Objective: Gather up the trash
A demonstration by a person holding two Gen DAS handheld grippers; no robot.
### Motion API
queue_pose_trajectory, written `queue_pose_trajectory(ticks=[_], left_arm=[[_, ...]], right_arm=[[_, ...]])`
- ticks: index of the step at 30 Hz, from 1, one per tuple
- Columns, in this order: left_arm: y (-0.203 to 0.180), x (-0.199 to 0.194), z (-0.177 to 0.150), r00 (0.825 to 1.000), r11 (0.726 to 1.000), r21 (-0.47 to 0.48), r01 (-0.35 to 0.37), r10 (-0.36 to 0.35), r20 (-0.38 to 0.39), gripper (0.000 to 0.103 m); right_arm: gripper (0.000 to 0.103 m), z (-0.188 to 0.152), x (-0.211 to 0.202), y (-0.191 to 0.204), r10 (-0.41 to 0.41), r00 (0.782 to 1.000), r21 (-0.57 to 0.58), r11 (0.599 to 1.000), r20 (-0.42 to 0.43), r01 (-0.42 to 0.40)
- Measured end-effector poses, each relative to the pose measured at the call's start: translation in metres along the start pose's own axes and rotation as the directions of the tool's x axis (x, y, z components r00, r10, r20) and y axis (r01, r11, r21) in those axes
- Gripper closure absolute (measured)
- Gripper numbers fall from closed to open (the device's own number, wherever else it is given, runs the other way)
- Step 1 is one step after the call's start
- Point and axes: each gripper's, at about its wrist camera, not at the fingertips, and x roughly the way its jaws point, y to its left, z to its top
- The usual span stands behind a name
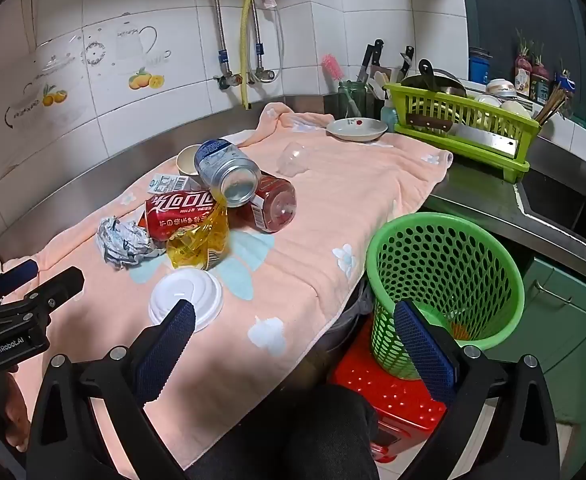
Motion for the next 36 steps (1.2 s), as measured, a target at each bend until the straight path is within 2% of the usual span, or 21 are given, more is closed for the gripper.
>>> queue_pose_trajectory(ticks=[36], left_arm=[[0.0027,-0.0021,0.0025,1.0,1.0,-0.013,0.01,-0.01,0.001,0.005]], right_arm=[[0.007,0.0021,0.0008,0.0014,-0.002,1.0,-0.006,1.0,-0.002,0.002]])
